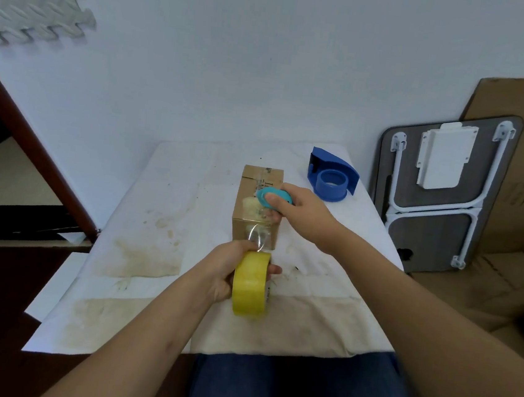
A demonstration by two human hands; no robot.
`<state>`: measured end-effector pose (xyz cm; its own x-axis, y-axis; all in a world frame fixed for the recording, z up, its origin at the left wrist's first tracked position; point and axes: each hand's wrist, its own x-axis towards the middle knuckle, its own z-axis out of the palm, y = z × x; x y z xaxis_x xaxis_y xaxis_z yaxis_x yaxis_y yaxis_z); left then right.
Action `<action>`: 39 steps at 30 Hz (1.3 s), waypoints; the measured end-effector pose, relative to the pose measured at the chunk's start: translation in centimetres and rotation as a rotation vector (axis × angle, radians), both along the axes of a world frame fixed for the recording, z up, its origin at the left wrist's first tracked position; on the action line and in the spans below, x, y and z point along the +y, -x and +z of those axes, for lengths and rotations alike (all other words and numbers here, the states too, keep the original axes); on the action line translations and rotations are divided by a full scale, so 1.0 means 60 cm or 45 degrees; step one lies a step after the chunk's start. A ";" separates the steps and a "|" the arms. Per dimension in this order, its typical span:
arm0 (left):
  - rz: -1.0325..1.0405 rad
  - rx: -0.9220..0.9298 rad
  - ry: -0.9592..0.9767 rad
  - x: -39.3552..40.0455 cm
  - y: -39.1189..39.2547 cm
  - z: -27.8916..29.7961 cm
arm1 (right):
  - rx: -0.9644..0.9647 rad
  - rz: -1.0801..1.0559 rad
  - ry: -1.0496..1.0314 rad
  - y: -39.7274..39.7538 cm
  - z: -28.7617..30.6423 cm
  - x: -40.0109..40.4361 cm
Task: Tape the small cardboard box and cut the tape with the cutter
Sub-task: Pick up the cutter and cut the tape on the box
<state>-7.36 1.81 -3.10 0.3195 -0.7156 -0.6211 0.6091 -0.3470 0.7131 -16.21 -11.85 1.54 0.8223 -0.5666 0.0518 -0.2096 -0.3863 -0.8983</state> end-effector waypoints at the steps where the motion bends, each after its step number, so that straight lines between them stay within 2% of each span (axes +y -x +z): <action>1: 0.008 0.000 0.004 0.000 0.000 -0.001 | 0.056 0.043 0.124 0.005 0.005 -0.001; 7: 0.016 0.010 0.054 0.004 0.003 0.004 | 0.441 0.341 0.583 0.017 0.017 0.010; 13: 0.036 0.036 0.078 0.012 0.006 0.012 | 0.629 0.455 0.848 0.009 0.016 0.009; 24: 0.058 0.013 0.077 0.011 0.009 0.008 | 0.706 0.472 1.074 -0.008 0.003 0.021; 39: 0.112 -0.041 0.059 0.012 0.015 0.009 | 0.716 0.435 1.114 -0.017 -0.004 0.041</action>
